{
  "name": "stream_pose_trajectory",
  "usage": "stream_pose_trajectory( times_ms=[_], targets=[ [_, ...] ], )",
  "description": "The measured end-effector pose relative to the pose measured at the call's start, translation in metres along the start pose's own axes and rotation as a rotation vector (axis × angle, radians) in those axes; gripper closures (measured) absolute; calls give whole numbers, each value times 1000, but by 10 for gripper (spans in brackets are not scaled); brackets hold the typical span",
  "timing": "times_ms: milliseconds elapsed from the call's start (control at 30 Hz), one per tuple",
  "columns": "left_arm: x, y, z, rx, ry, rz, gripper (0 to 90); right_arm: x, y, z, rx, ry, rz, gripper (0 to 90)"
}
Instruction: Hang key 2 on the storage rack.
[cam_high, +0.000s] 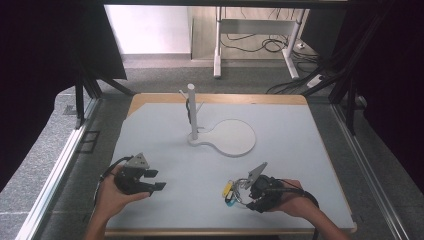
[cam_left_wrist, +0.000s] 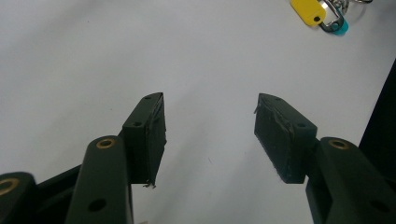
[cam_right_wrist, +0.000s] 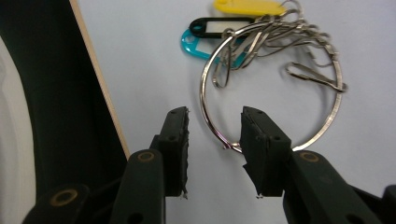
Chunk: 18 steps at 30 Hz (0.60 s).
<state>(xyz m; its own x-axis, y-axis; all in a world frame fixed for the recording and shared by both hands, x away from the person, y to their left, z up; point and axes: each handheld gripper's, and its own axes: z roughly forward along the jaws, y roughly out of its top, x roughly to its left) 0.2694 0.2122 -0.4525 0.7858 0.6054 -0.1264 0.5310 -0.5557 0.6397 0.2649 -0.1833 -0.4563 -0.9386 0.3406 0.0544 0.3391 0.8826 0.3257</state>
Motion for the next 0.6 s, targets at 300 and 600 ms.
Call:
stream_pose_trajectory(
  times_ms=[300, 600],
  targets=[
    [-3, 0, 0, -1, 0, -4, 436, -1, 10, 13, 47, 23, -13, 699],
    [-4, -1, 2, 1, 5, -4, 436, 2, 18, 28, 85, 27, -54, 756]
  ],
)
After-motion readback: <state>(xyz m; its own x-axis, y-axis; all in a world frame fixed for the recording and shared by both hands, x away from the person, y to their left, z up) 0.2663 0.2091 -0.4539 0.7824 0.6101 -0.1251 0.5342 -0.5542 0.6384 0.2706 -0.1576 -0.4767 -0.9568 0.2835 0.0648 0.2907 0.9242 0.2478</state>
